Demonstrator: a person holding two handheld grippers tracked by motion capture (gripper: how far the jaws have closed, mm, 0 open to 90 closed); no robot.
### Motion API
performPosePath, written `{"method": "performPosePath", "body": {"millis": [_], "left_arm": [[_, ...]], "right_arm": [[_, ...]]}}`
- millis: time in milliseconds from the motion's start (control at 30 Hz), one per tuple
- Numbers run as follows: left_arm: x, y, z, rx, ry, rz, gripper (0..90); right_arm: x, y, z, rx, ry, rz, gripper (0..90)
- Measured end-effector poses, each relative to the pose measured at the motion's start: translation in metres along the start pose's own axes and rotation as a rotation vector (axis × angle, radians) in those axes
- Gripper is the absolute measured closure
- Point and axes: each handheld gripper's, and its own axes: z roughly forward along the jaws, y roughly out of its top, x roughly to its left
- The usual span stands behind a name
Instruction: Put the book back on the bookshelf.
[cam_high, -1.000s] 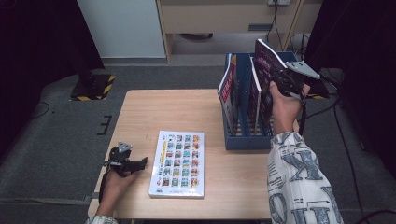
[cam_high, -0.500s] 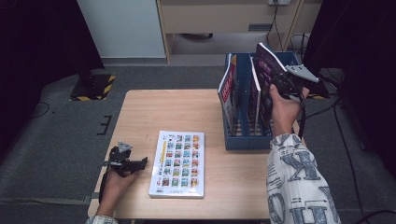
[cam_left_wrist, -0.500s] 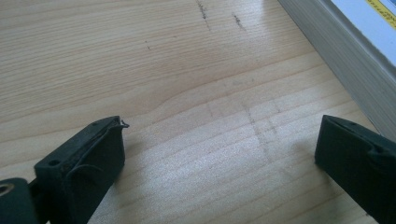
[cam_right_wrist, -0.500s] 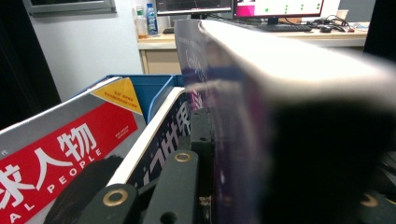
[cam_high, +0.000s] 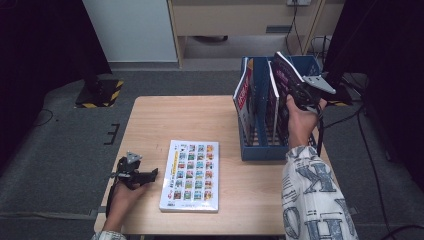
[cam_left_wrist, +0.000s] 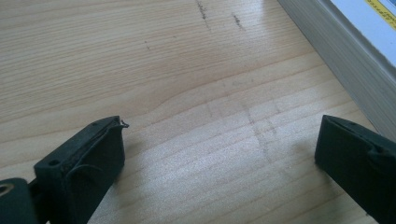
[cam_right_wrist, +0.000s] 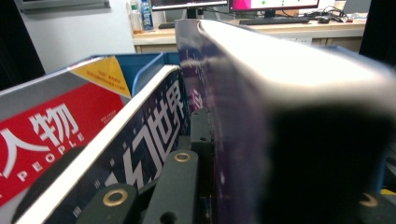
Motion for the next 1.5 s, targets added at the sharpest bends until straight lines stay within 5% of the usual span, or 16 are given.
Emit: {"method": "performPosePath", "body": {"millis": [733,1167,1500], "left_arm": [[0.000,0.000,0.000,0.001,0.000,0.001,0.6],[0.000,0.000,0.000,0.001,0.001,0.000,0.7],[-0.001,0.000,0.000,0.001,0.004,-0.002,0.7]], "right_arm": [[-0.003,-0.030,0.009,0.043,0.001,0.008,83.4],[-0.003,-0.019,0.008,0.054,0.051,-0.016,81.1],[-0.013,-0.012,0.004,0.047,0.049,0.023,81.0]]}}
